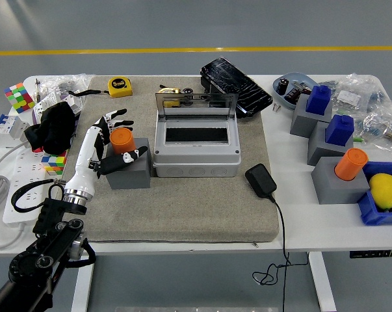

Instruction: Fetch the battery,place it into the box,close the lid of the box

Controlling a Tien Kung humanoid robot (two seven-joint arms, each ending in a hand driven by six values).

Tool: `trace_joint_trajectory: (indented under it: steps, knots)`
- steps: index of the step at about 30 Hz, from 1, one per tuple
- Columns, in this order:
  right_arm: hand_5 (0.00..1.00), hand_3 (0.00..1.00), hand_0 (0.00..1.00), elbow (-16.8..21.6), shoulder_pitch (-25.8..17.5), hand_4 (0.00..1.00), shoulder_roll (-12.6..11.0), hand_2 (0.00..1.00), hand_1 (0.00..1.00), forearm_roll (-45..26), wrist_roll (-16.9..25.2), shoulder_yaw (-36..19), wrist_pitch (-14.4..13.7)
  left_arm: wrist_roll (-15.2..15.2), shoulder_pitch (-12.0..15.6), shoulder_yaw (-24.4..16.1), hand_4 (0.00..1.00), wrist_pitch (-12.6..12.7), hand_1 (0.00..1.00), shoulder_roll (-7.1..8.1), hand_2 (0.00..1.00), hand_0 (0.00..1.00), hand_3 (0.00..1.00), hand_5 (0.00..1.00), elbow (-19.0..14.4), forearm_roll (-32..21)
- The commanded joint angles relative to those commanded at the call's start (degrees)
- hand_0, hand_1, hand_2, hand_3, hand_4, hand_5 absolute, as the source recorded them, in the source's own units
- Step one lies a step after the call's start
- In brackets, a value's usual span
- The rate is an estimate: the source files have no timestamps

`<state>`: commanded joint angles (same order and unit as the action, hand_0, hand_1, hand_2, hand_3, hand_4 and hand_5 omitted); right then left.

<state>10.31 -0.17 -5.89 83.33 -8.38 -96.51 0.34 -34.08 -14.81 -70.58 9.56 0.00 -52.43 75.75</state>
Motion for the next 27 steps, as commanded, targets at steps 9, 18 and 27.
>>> trace_joint_trajectory:
  steps: [9, 18, 27]
  knots:
    - [0.502, 0.57, 0.634, 0.0, 0.1, 0.992, -0.1, 0.671, 0.643, 0.0, -0.1, 0.3, 0.1, -0.9, -1.3, 1.9, 0.979, -0.1, 0.331, 0.0, 0.464, 0.245, 0.577, 0.002, 2.1, -4.1]
    - [0.502, 0.571, 0.634, 0.0, 0.3, 0.992, -0.1, 0.671, 0.643, 0.0, 0.0, 0.3, 0.0, -2.3, -2.1, 3.2, 0.874, -0.2, 0.247, 0.0, 0.322, 0.233, 0.4, 0.002, 2.7, -6.2]
    - [0.5, 0.571, 0.634, 0.0, 0.2, 0.993, 0.0, 0.671, 0.644, 0.1, 0.3, 0.2, -0.3, -2.5, -2.1, 3.1, 0.71, -0.3, 0.21, 0.0, 0.241, 0.232, 0.306, 0.002, 1.3, -5.1]
